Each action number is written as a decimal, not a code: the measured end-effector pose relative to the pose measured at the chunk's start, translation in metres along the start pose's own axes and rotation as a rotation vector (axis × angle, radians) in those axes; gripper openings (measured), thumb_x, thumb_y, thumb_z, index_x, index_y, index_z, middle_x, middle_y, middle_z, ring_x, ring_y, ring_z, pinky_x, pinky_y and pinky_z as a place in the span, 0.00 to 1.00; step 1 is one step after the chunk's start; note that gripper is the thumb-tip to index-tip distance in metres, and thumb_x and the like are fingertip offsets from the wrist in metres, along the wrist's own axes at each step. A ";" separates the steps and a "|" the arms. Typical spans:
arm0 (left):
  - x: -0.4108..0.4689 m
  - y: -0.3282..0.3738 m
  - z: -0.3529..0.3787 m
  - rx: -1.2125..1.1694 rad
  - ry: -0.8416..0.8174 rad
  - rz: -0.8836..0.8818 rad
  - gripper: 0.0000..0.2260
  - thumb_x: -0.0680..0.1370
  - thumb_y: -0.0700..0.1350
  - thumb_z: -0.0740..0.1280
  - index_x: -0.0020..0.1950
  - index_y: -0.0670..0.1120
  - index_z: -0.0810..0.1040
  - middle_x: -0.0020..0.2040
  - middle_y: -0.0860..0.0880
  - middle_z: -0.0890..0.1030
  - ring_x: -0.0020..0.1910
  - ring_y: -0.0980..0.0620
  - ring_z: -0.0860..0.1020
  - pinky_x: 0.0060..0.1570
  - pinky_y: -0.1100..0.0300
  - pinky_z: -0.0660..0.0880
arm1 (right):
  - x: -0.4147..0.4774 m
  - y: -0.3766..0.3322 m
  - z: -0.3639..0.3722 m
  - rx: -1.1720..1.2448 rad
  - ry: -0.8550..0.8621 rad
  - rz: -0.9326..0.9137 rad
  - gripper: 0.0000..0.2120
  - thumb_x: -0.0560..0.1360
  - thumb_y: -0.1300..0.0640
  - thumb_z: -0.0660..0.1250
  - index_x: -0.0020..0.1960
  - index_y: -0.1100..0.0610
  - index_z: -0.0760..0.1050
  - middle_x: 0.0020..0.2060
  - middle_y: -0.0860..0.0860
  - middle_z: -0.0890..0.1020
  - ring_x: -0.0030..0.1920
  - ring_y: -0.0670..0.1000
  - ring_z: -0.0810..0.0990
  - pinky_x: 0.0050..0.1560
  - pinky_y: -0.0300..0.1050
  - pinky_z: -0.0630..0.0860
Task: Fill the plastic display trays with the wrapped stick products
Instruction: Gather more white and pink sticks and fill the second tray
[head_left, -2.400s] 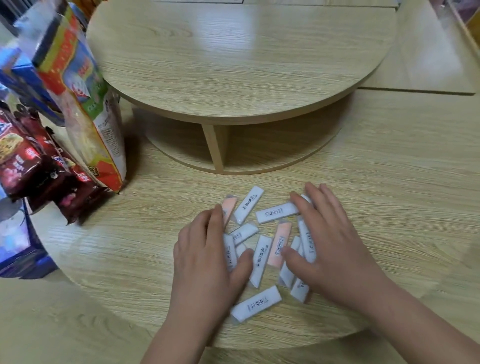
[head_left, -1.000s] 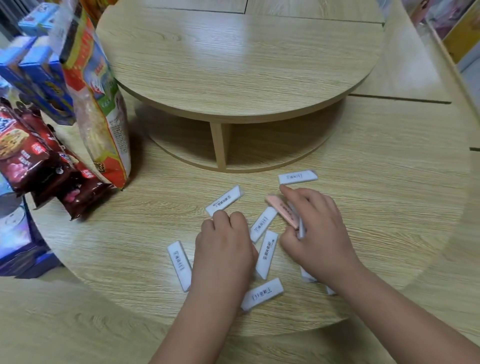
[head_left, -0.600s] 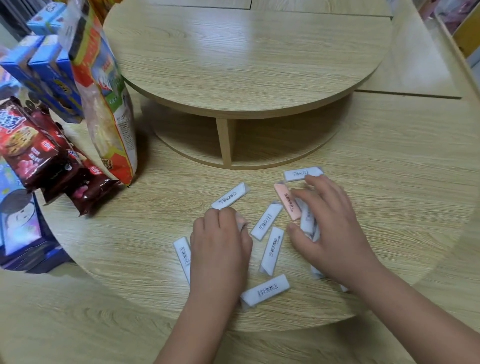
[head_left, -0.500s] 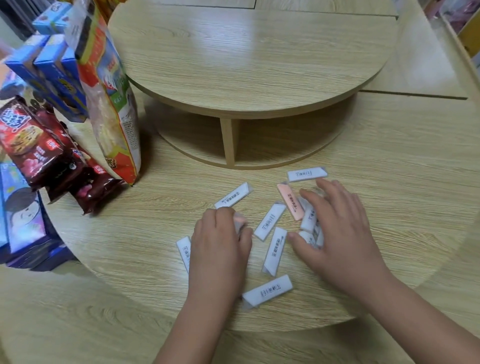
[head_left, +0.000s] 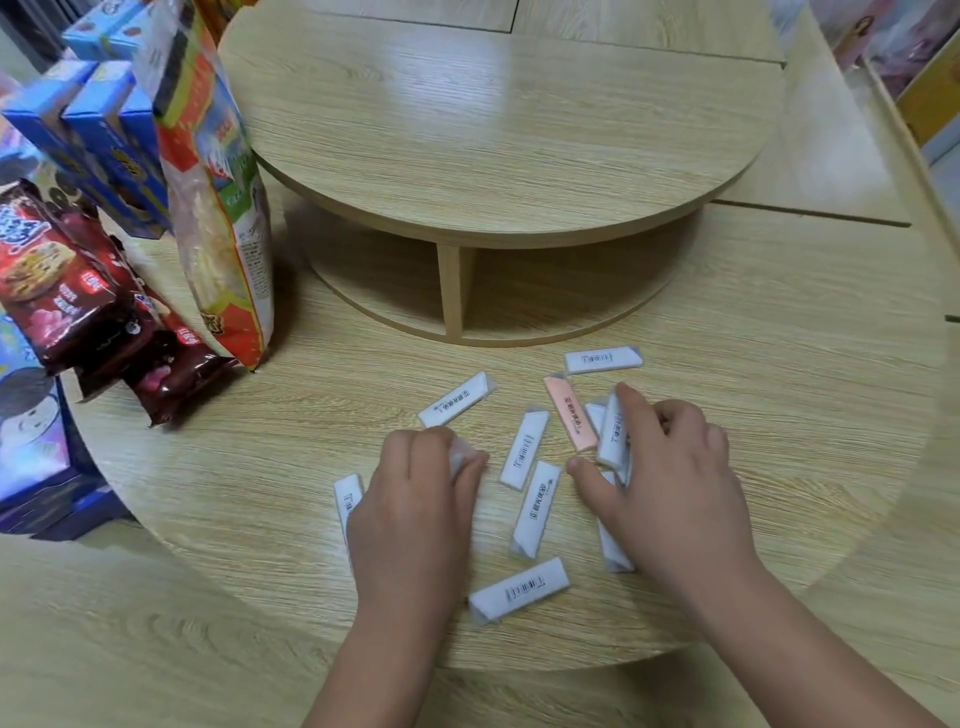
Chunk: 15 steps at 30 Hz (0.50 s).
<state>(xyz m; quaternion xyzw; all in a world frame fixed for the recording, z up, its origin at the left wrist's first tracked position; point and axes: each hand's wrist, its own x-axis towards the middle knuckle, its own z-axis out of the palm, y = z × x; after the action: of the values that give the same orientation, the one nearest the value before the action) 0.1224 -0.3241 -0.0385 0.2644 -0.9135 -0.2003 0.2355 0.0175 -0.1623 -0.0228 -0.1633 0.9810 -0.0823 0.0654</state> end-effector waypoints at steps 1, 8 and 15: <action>0.002 0.002 -0.001 -0.079 0.026 -0.061 0.11 0.75 0.52 0.71 0.48 0.45 0.76 0.46 0.49 0.76 0.39 0.56 0.75 0.30 0.66 0.67 | -0.001 0.000 0.000 0.005 0.011 -0.004 0.41 0.71 0.31 0.62 0.77 0.49 0.56 0.63 0.55 0.70 0.61 0.56 0.68 0.55 0.52 0.72; 0.016 0.017 -0.004 -0.791 -0.246 -0.631 0.11 0.72 0.53 0.75 0.47 0.61 0.74 0.43 0.49 0.82 0.36 0.52 0.80 0.37 0.54 0.79 | -0.016 0.002 -0.004 -0.065 -0.028 0.063 0.53 0.61 0.19 0.52 0.78 0.47 0.49 0.63 0.54 0.68 0.62 0.57 0.69 0.54 0.55 0.74; 0.009 0.031 -0.001 -0.870 -0.323 -0.657 0.06 0.79 0.51 0.68 0.48 0.63 0.75 0.40 0.52 0.84 0.36 0.58 0.82 0.33 0.62 0.77 | -0.024 -0.004 0.006 -0.038 0.029 0.032 0.41 0.70 0.31 0.58 0.76 0.53 0.60 0.55 0.54 0.71 0.53 0.55 0.70 0.49 0.51 0.73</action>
<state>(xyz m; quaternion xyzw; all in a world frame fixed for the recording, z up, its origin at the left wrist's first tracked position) 0.1039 -0.3049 -0.0199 0.3794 -0.6412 -0.6587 0.1051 0.0424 -0.1583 -0.0254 -0.1478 0.9857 -0.0649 0.0493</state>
